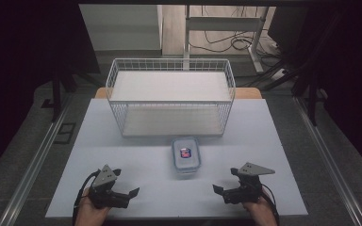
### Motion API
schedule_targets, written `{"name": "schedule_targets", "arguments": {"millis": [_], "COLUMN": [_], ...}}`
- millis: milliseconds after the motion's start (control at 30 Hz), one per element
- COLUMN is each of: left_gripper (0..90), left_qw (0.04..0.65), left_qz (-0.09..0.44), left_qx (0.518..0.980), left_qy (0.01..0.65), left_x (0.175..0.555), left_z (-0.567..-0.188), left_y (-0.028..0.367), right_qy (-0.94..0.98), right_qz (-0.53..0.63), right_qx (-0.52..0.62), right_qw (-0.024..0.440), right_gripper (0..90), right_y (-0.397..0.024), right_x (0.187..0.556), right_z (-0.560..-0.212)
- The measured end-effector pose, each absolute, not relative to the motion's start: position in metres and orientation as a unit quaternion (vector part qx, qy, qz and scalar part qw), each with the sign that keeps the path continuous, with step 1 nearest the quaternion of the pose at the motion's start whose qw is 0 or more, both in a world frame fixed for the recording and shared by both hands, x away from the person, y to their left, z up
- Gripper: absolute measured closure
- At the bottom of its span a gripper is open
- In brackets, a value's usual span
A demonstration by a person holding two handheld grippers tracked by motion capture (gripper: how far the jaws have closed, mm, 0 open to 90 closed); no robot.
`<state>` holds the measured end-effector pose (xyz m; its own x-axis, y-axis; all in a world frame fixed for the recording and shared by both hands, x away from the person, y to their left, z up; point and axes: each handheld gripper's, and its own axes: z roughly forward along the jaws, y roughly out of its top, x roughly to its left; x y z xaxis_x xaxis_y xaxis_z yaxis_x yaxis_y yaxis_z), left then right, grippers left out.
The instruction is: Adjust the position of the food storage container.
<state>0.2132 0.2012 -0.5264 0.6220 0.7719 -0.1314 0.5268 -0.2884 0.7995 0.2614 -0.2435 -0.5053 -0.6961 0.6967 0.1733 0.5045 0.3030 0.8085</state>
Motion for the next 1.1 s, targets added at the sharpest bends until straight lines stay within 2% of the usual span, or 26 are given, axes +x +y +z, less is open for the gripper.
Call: {"name": "schedule_targets", "arguments": {"millis": [67,133,267,667,767,867,1100], "left_gripper": [2.4,2.3,2.4,2.7,2.8,2.5,2.4], "left_qw": [0.439,0.439,0.44,0.432,0.431,0.438,0.45], "left_qz": [0.131,0.137,0.145,0.158,0.163,0.165,0.171], "left_qx": [0.784,0.782,0.78,0.787,0.787,0.781,0.769], "left_qy": [0.42,0.421,0.421,0.41,0.41,0.413,0.422], "left_x": [0.215,0.215,0.216,0.216,0.216,0.215,0.215], "left_z": [-0.53,-0.531,-0.531,-0.532,-0.531,-0.53,-0.529], "left_y": [0.205,0.207,0.21,0.207,0.207,0.208,0.212], "right_qy": [0.795,0.801,0.806,0.811,0.814,0.82,0.84], "right_qz": [0.456,0.439,0.411,0.403,0.402,0.397,0.385], "right_qx": [0.383,0.392,0.402,0.403,0.397,0.388,0.36], "right_qw": [0.116,0.108,0.143,0.13,0.133,0.14,0.132], "right_gripper": [0.0,0.0,0.0,1.2,9.5,23.1,67.3], "right_y": [-0.243,-0.244,-0.242,-0.245,-0.242,-0.237,-0.217], "right_x": [0.262,0.264,0.267,0.27,0.272,0.275,0.291], "right_z": [-0.507,-0.511,-0.514,-0.51,-0.507,-0.504,-0.501]}}
